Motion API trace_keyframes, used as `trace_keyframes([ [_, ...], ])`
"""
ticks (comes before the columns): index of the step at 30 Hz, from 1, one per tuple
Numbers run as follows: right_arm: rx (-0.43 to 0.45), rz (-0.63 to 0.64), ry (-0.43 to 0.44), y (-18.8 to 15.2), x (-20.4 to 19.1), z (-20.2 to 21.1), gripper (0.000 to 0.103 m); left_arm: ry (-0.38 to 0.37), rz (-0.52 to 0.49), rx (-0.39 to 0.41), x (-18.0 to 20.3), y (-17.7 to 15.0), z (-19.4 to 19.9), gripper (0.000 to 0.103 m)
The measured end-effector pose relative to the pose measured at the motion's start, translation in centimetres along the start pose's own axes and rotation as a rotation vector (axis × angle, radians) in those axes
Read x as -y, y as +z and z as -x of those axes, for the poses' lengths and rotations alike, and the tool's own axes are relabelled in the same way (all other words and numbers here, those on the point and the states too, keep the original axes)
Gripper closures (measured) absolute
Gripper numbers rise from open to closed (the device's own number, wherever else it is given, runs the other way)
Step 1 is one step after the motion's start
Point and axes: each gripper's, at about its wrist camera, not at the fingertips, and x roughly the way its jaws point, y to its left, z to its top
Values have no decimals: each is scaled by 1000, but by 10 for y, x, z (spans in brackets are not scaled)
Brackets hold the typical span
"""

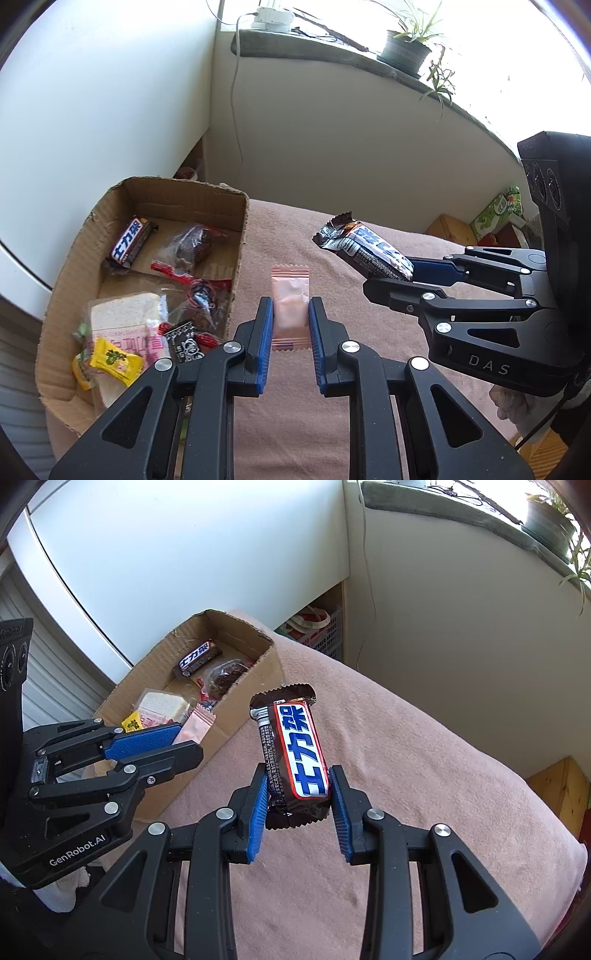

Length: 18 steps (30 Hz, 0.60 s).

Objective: Organize snacks
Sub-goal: 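Carry the Snickers bar and pink candy into the box and open both tools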

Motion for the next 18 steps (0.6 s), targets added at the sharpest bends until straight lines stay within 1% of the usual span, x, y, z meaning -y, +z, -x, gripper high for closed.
trace_keyframes([
  [8,-16,51,38,23,-43,-18,70,39,79,18,-41,-9,12,85],
  [13,-31,80,48,32,-58,-28,70,62,119,21,-60,-11,15,85],
  [18,-44,88,54,41,-66,-37,70,77,137,19,-77,-7,16,85],
])
